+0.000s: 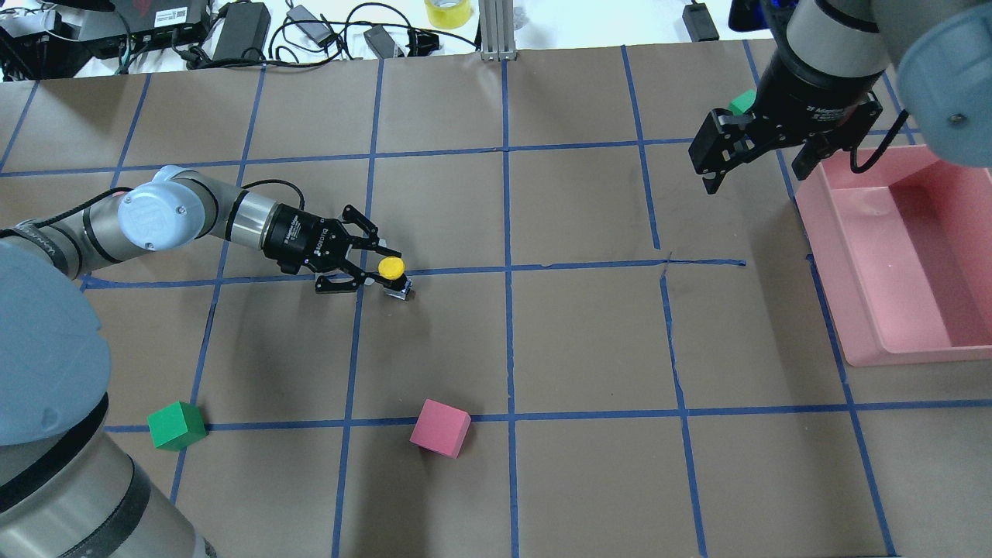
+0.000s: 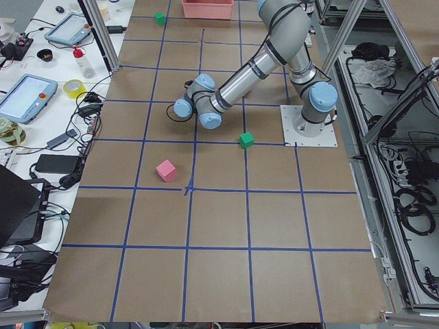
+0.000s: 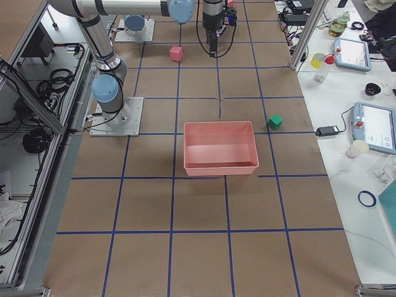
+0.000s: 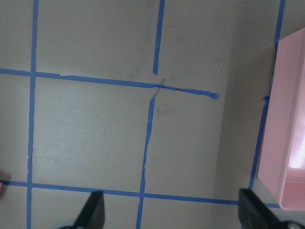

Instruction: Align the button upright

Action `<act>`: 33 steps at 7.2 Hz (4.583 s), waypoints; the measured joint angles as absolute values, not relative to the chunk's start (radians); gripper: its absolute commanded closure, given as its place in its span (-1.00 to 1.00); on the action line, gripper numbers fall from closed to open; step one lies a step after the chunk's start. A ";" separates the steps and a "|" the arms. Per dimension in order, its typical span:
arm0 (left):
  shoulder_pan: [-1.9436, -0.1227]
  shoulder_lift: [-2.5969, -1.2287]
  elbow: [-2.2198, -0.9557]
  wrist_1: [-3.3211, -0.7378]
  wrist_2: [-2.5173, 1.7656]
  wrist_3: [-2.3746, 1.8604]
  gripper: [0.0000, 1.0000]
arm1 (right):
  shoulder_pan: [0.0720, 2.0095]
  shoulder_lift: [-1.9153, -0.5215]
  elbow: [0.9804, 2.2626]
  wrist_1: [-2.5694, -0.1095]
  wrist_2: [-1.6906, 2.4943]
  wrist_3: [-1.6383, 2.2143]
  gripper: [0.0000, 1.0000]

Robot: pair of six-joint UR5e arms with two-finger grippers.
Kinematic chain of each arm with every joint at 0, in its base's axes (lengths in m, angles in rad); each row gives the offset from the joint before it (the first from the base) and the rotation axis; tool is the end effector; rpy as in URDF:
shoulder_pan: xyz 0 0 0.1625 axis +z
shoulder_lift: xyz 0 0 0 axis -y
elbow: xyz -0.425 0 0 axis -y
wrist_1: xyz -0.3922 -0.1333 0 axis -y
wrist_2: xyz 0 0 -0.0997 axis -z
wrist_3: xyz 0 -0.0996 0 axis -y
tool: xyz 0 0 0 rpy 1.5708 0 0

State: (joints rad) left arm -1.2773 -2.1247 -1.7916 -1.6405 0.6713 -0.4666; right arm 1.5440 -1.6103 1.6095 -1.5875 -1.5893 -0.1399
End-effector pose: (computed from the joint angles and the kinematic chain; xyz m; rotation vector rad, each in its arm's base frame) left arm -0.0507 -0.5625 0.1339 1.2102 -1.7935 -1.0345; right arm 0.1186 -0.4802 0.4897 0.1762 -3.1166 0.0248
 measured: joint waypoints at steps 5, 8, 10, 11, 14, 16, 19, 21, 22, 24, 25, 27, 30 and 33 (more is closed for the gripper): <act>-1.276 -2.115 -1.809 -1.641 0.663 -0.467 -1.00 | 1.543 -1.608 1.604 -1.590 -1.588 -0.141 -1.00; -1.270 -2.066 -1.797 -1.645 0.675 -0.532 -1.00 | 1.543 -1.609 1.603 -1.598 -1.590 -0.140 -1.00; -1.267 -2.002 -1.786 -1.648 0.741 -0.611 -1.00 | 1.542 -1.609 1.605 -1.600 -1.592 -0.141 -1.00; -1.267 -1.964 -1.762 -1.649 0.817 -0.632 -1.00 | 1.542 -1.610 1.607 -1.599 -1.594 -0.143 -1.00; -1.303 -1.843 -1.693 -1.652 0.998 -0.643 -1.00 | 1.541 -1.610 1.609 -1.598 -1.621 -0.148 -1.00; -1.323 -1.755 -1.675 -1.650 1.058 -0.621 -1.00 | 1.540 -1.610 1.608 -1.599 -1.627 -0.141 -1.00; -1.338 -1.643 -1.659 -1.645 1.288 -0.471 -1.00 | 1.539 -1.613 1.604 -1.597 -1.628 -0.139 -1.00; -1.404 -1.604 -1.631 -1.638 1.433 -0.387 -1.00 | 1.539 -1.612 1.605 -1.594 -1.629 -0.138 -1.00; -1.449 -1.595 -1.607 -1.632 1.496 -0.359 -1.00 | 1.539 -1.611 1.606 -1.596 -1.629 -0.138 -1.00; -1.514 -1.590 -1.558 -1.615 1.592 -0.291 -1.00 | 1.540 -1.610 1.607 -1.598 -1.628 -0.138 -1.00; -1.536 -1.584 -1.543 -1.612 1.604 -0.268 -1.00 | 1.540 -1.610 1.607 -1.599 -1.628 -0.138 -1.00; -1.562 -1.564 -1.493 -1.611 1.609 -0.211 -1.00 | 1.540 -1.609 1.607 -1.600 -1.628 -0.138 -1.00; -1.569 -1.555 -1.444 -1.608 1.573 -0.081 -1.00 | 1.541 -1.609 1.608 -1.600 -1.628 -0.138 -1.00; -1.560 -1.554 -1.443 -1.557 1.565 0.019 -0.97 | 1.541 -1.608 1.609 -1.598 -1.627 -0.138 -1.00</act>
